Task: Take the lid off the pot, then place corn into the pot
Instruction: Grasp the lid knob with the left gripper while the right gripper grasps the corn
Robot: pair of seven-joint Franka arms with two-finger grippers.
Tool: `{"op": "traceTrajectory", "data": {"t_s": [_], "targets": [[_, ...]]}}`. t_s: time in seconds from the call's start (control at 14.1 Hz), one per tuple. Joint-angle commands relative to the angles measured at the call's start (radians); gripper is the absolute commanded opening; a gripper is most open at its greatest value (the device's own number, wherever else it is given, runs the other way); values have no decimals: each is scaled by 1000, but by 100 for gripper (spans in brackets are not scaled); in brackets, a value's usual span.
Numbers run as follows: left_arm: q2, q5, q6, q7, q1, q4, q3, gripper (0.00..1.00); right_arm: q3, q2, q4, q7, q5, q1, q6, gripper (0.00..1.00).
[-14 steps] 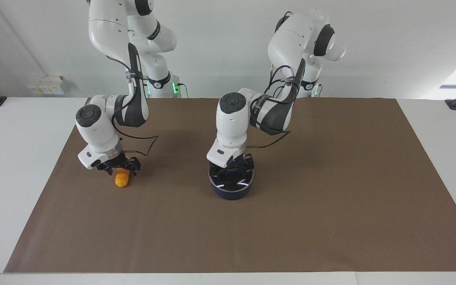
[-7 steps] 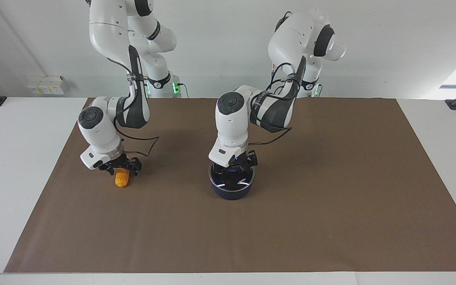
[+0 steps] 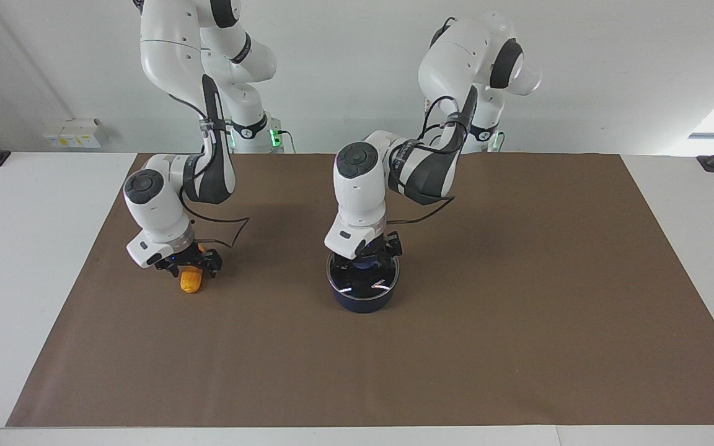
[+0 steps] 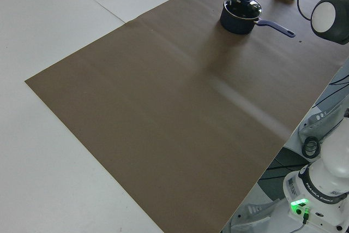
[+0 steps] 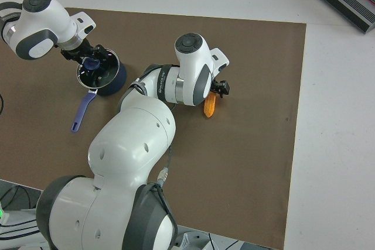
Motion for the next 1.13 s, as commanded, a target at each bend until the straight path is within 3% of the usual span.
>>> {"op": "traceTrajectory", "data": {"t_s": [0.0,0.07,0.14,0.21,0.71,0.99,1.06], "targets": [[5,15,-37,-9,-15,24,9,100,6,-1,-12,-41,9,-20,30,76],[0,15,-43,-9,-15,22,7,100,6,-1,-12,-62,9,-20,30,38],[-3,16,-48,-9,-16,22,7,100,6,-1,-12,-69,9,-20,30,7],[-3,16,-49,-11,-16,22,8,100,6,-1,-12,-67,9,-20,30,0],[-13,16,-49,-18,-27,22,13,100,6,6,0,-64,9,-20,19,0],[-23,15,-46,-44,-27,15,9,74,6,-34,22,-66,9,-15,-27,0],[-23,15,-48,-64,-27,15,9,61,6,-34,31,-66,9,-15,-38,0]]}}
